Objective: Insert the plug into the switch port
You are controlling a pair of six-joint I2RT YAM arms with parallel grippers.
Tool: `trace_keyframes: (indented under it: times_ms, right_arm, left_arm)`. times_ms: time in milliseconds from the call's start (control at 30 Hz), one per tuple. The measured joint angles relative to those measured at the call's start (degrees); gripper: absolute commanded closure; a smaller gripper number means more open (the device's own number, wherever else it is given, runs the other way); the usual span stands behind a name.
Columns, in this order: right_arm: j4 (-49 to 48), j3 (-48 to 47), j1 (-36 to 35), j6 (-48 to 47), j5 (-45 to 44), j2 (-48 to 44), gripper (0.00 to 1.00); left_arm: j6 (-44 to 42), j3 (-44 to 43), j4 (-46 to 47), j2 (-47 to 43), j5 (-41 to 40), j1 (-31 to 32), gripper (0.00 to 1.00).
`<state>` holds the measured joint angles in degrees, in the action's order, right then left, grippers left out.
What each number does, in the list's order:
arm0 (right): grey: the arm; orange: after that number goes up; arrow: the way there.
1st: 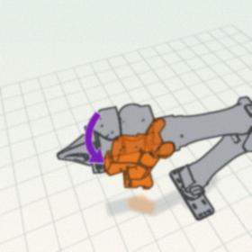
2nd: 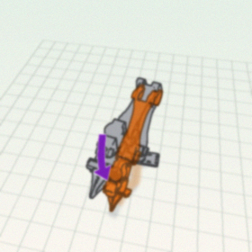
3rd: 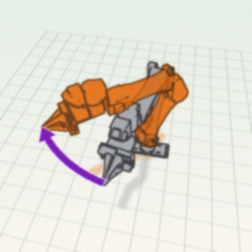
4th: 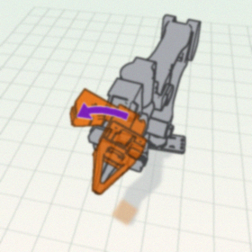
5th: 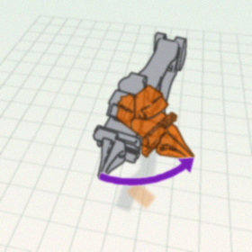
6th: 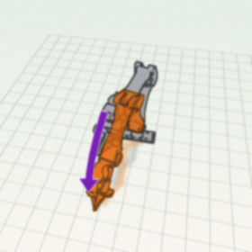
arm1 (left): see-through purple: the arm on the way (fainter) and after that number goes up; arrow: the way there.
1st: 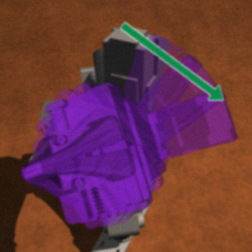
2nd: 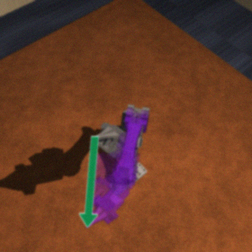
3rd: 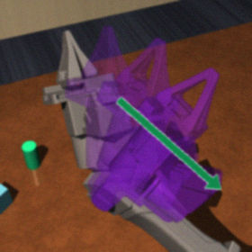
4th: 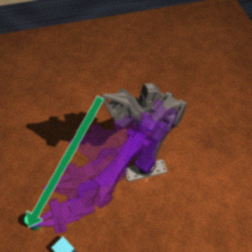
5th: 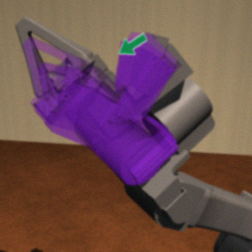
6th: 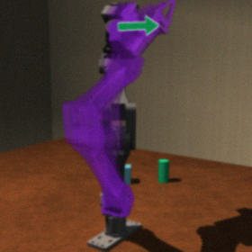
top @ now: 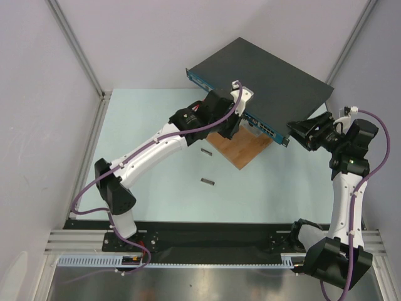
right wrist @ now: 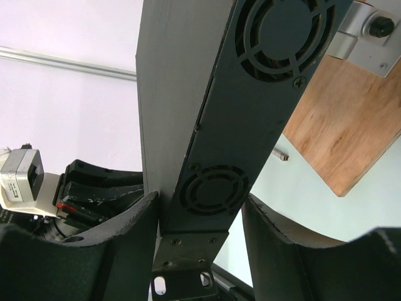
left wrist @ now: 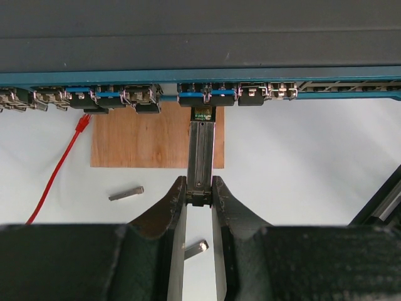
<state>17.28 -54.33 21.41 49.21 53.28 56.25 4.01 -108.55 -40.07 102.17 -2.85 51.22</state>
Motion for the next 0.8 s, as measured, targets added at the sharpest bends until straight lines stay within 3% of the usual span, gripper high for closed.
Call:
trace_keyframes:
  times_ms: [800]
  right_arm:
    - [0.2,0.0,0.0,-0.3,0.2,0.2,0.65]
  left_arm:
    - [0.0,0.0,0.6,0.9,0.1,-1.2,1.00]
